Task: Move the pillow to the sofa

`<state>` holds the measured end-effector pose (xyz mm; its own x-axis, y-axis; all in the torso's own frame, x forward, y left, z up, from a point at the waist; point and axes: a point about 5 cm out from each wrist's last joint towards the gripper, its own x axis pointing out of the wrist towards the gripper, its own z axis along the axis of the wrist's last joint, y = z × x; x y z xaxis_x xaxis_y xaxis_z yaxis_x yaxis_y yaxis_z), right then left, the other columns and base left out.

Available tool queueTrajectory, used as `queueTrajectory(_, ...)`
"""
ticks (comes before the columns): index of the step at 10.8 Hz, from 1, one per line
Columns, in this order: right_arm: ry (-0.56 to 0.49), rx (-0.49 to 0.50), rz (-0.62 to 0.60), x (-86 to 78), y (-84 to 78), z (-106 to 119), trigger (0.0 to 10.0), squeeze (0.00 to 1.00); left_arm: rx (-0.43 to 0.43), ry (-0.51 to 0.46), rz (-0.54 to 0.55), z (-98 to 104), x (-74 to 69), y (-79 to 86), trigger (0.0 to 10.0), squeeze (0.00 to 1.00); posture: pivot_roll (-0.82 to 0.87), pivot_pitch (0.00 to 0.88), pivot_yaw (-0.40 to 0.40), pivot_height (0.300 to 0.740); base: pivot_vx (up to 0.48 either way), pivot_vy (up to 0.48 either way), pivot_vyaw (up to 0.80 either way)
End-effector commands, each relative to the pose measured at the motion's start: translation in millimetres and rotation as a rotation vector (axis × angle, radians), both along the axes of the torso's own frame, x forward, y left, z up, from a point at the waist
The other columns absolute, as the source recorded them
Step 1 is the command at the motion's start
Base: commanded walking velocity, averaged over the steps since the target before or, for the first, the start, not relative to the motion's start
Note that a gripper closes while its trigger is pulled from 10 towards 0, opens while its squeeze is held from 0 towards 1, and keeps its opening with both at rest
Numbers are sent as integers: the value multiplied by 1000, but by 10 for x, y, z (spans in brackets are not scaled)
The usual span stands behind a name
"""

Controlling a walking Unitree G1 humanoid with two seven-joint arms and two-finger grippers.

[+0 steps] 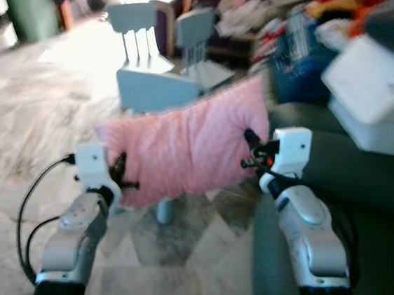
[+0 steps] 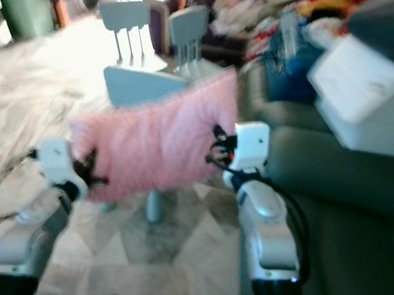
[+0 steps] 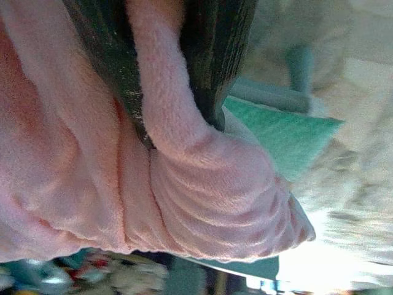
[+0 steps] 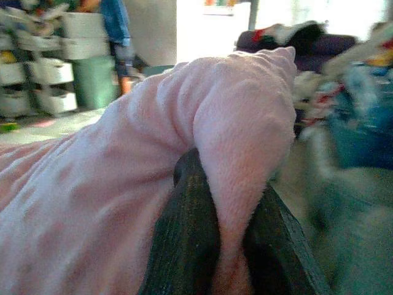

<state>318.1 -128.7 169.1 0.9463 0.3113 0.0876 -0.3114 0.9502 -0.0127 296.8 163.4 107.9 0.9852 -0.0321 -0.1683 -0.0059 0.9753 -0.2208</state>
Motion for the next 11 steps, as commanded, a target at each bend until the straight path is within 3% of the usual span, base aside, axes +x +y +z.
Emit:
queueTrajectory(1, -32, 10, 11, 6, 33, 84, 10000, 0, 11, -25, 3, 70, 29, 27, 10000, 0, -117, 0, -30, 740, -315, 0, 0)
queueTrajectory(5, -27, 4, 12, 4, 27, 77, 10000, 0, -5, -39, 2, 89, 40, 16, 10000, 0, -126, 0, -34, 740, 0, 61, 0)
queueTrajectory(11, -23, -8, 24, 2, 37, 73, 10000, 0, -12, -37, -2, 81, 40, -1, 10000, 0, -126, 0, -40, 740, 0, 480, 0)
